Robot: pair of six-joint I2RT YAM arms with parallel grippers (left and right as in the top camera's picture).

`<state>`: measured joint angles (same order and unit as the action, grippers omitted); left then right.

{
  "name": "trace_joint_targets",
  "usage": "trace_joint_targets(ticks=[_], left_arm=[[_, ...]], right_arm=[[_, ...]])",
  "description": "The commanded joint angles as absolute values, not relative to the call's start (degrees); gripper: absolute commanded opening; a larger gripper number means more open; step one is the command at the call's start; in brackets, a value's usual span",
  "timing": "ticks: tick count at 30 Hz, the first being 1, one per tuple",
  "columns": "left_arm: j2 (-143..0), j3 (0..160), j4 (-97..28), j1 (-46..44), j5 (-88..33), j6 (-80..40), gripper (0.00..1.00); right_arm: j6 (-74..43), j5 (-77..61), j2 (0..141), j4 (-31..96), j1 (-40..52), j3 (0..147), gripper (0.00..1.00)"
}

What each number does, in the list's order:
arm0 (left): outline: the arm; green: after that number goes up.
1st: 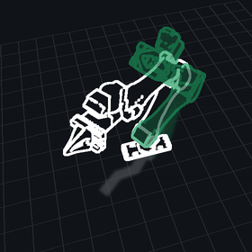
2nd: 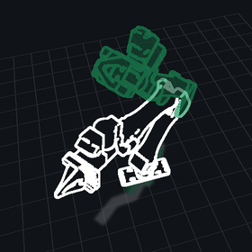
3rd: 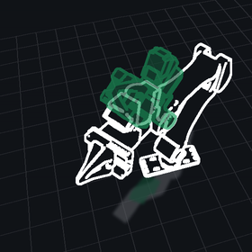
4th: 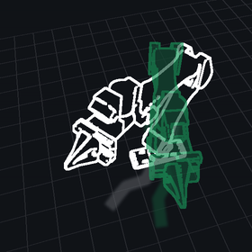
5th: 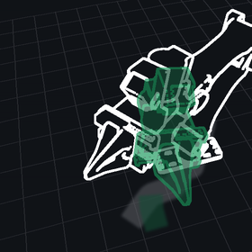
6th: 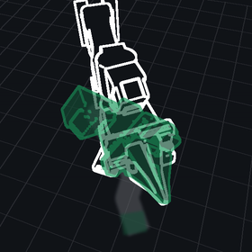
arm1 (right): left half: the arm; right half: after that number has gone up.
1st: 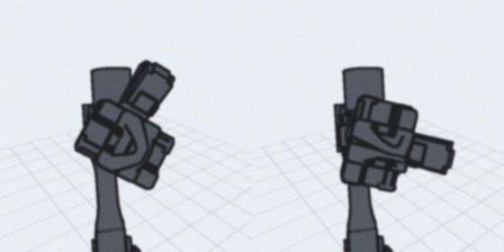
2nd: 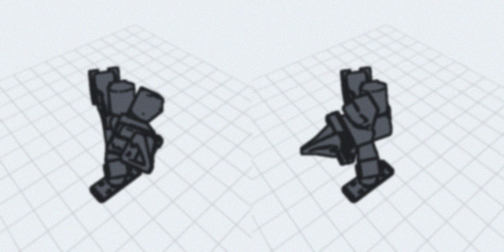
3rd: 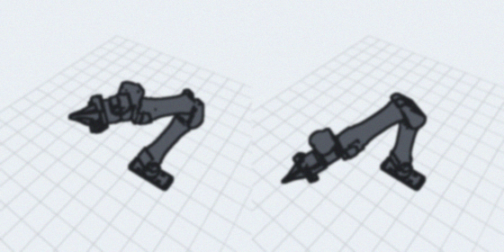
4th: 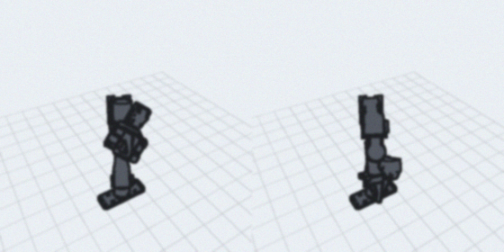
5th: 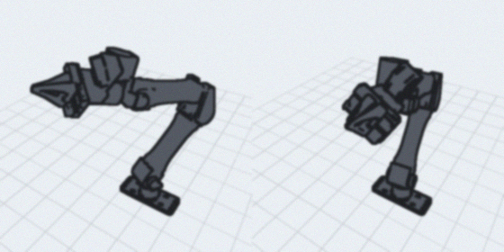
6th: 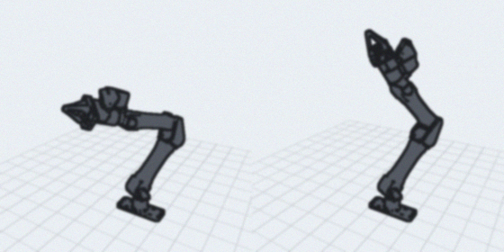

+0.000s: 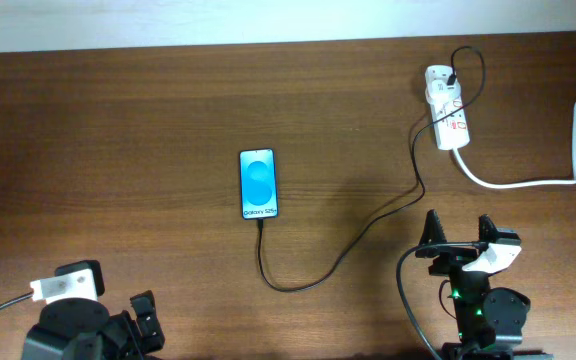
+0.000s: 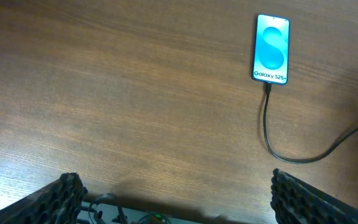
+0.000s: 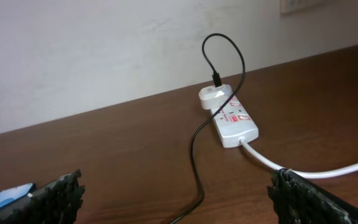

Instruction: Plug charger to phone and switch on socket

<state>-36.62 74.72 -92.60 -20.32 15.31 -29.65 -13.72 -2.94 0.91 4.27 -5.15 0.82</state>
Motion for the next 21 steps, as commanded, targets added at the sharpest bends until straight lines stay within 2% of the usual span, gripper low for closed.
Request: trace_joint_targets(ticks=[1, 21], left_arm=[[-36.4, 74.72, -92.66, -20.62, 16.1, -30.17, 0.99], [-36.4, 74.72, -92.66, -20.62, 16.1, -30.17, 0.99]], right_arm=[[-10.74, -2.26, 0.21, 4.47, -3.9, 0.32, 0.98], [-10.76, -2.28, 0.25, 4.29, -3.44, 0.32, 0.98]])
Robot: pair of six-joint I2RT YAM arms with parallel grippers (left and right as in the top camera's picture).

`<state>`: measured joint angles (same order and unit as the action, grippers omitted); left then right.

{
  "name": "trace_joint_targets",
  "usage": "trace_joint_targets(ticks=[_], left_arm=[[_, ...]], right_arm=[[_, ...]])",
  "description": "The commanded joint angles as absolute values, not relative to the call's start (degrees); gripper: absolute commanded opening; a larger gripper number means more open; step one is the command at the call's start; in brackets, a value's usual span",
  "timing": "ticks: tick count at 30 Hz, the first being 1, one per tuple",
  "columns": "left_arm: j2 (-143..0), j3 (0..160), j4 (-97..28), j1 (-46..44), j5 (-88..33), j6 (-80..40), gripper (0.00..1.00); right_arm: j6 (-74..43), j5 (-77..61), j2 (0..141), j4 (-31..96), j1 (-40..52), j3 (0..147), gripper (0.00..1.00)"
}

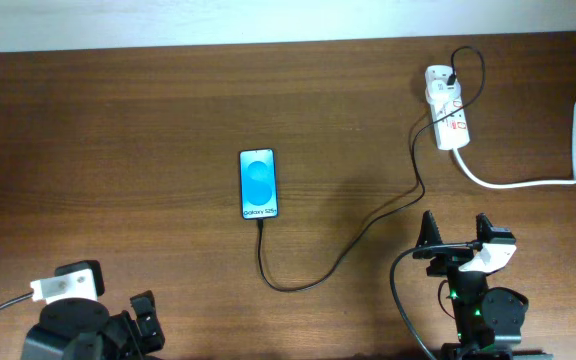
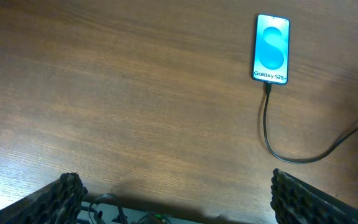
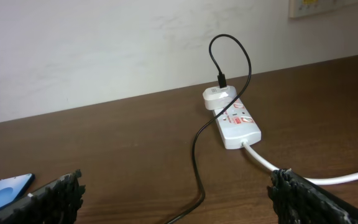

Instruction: Plug charger to phone and switch on socket

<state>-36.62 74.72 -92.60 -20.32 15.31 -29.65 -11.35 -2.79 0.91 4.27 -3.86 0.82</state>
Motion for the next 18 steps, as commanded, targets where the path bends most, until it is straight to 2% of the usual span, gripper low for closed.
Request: trace_joint_targets(ticks=[1, 13, 18], left_arm=[[-36.4, 74.72, -92.66, -20.62, 16.1, -30.17, 0.99], [-34.89, 72.53, -89.84, -19.18, 16.05, -30.17, 0.99], [-24.82, 61.65, -78.74, -14.35, 18.7, -30.17, 0.99]], right_arm=[[-10.76, -2.28, 0.25, 4.29, -3.44, 0.32, 0.98], [-10.76, -2.28, 0.25, 4.29, -3.44, 0.32, 0.98], [-10.74, -2.28, 0.25, 4.29, -3.44, 0.32, 0.98]])
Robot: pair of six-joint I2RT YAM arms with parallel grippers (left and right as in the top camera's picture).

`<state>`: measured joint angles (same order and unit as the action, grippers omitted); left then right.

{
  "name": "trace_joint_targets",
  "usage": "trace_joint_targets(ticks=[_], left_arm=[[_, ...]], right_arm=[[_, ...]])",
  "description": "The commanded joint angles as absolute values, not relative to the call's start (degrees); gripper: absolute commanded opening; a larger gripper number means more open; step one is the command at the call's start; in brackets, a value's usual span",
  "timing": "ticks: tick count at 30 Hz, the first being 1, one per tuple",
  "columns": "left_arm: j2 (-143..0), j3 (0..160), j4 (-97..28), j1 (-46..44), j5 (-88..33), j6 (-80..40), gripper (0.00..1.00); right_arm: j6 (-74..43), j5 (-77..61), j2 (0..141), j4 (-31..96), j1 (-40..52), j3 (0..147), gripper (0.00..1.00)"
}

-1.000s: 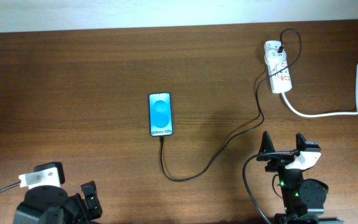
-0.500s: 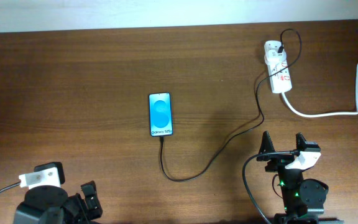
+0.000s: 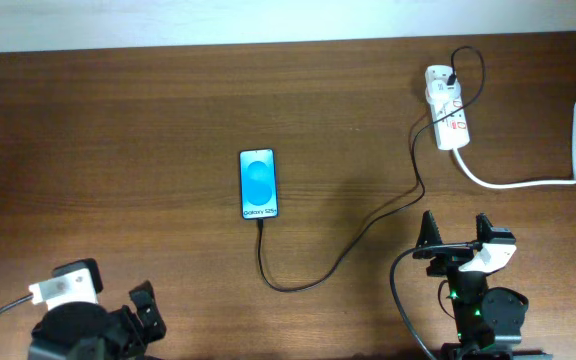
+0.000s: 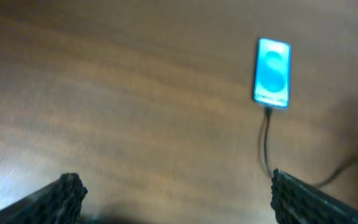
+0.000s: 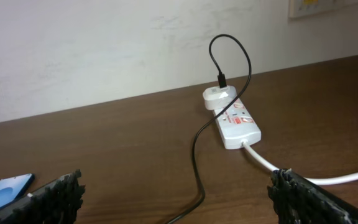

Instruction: Plug charger to phone and switch on socket

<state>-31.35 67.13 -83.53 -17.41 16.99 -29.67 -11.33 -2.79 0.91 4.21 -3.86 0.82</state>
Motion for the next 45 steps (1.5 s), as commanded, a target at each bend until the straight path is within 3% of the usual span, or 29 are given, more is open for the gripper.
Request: trace_joint_targets(ticks=[1, 13, 19, 34, 45], left_arm=[[-22.52, 59.9, -75.88, -13.34, 17.72, -30.15, 0.99], [-7.73, 40.21, -58.89, -6.81, 16.53, -22.37, 0.99], [-0.64, 28.21, -46.94, -5.04, 10.46, -22.13, 0.99], [-0.27, 7.77, -20.71, -3.57, 7.18, -19.59, 0.99], [-0.23, 2.24, -7.92, -2.17, 7.25, -14.81, 0.99]], right_arm=[[-10.74, -2.28, 0.25, 4.29, -3.44, 0.32, 0.98], [-10.74, -2.28, 0.25, 4.29, -3.44, 0.32, 0.98], [-10.76, -2.28, 0.25, 4.29, -3.44, 0.32, 0.98], [-10.74, -2.28, 0.25, 4.29, -3.44, 0.32, 0.98], [-10.74, -2.28, 0.25, 4.29, -3.44, 0.32, 0.98]])
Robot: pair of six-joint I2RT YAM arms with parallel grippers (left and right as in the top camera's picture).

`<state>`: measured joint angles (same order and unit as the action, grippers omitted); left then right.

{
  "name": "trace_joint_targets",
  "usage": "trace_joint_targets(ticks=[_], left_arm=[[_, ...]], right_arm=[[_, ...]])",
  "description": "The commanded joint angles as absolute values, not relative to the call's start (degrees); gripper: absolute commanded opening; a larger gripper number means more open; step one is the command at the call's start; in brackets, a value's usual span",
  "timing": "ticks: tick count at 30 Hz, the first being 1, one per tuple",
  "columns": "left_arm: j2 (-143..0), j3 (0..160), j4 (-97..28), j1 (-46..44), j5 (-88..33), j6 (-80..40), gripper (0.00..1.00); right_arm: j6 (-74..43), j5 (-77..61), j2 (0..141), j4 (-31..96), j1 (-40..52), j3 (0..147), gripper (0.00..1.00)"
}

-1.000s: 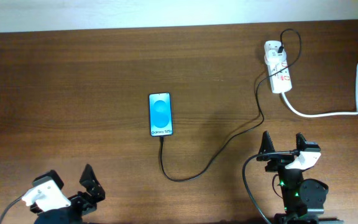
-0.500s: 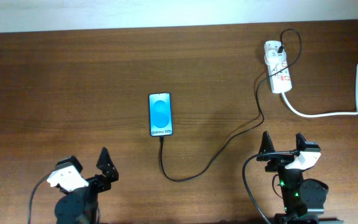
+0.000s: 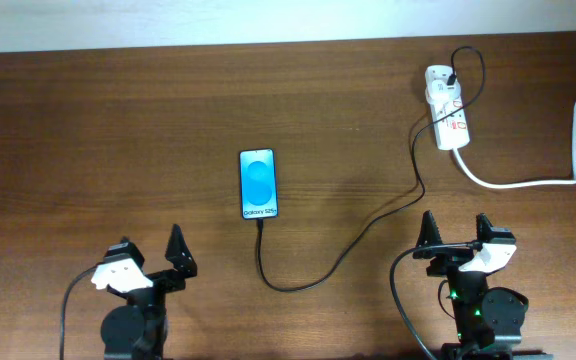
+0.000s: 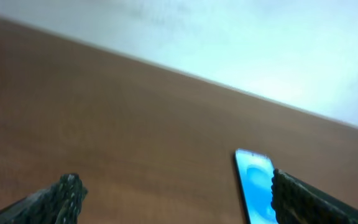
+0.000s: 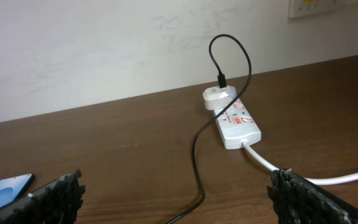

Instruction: Plug charger to phone and switch on socket

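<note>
The phone (image 3: 258, 184) lies face up mid-table, its blue screen lit, with the black charger cable (image 3: 348, 245) plugged into its near end. That cable loops right and back to a white adapter on the power strip (image 3: 447, 110) at the far right. In the right wrist view the power strip (image 5: 235, 122) and cable (image 5: 196, 162) show ahead. My left gripper (image 3: 150, 252) stands open near the front left, with the phone (image 4: 255, 186) ahead of it to the right. My right gripper (image 3: 455, 232) is open at the front right, empty.
A thick white mains cord (image 3: 538, 180) runs from the strip off the table's right edge. A pale wall (image 5: 104, 50) rises behind the table's far edge. Bare dark wood (image 3: 88, 130) covers the left half.
My left arm has risen from a folded pose at the front-left corner to an upright stance further right, its camera now facing the far wall. The right arm, phone and cable are unchanged.
At first my left arm sat folded at the front-left corner, looking down at the plugged-in phone, and the right gripper was slightly nearer the strip. The right one then drew back a little and stayed. The left arm began shifting, and now stands upright.
</note>
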<state>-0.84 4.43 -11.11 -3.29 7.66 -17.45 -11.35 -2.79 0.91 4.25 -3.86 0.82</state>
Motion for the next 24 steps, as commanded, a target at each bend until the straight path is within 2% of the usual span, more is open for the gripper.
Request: trace_joint_targets(ticks=[1, 7, 17, 21, 24], left_arm=[[-0.23, 2.13, -7.68, -2.17, 7.27, -14.55, 0.99], [-0.23, 1.78, -7.03, -2.09, 6.28, -7.94, 0.99], [-0.23, 0.4, -4.27, -1.32, 4.75, -7.55, 0.99], [-0.23, 0.43, -4.75, -1.32, 0.49, -1.28, 0.99], [-0.23, 0.45, -4.73, -1.32, 0.16, -1.02, 0.99]], right_arm=[[-10.74, -2.28, 0.25, 4.29, -3.44, 0.32, 0.98], [-10.74, -2.28, 0.25, 4.29, -3.44, 0.32, 0.98], [-10.74, -2.28, 0.25, 4.29, -3.44, 0.32, 0.98], [-10.74, -2.28, 0.25, 4.29, -3.44, 0.32, 0.98], [-10.76, -2.28, 0.25, 4.29, -3.44, 0.32, 0.98]])
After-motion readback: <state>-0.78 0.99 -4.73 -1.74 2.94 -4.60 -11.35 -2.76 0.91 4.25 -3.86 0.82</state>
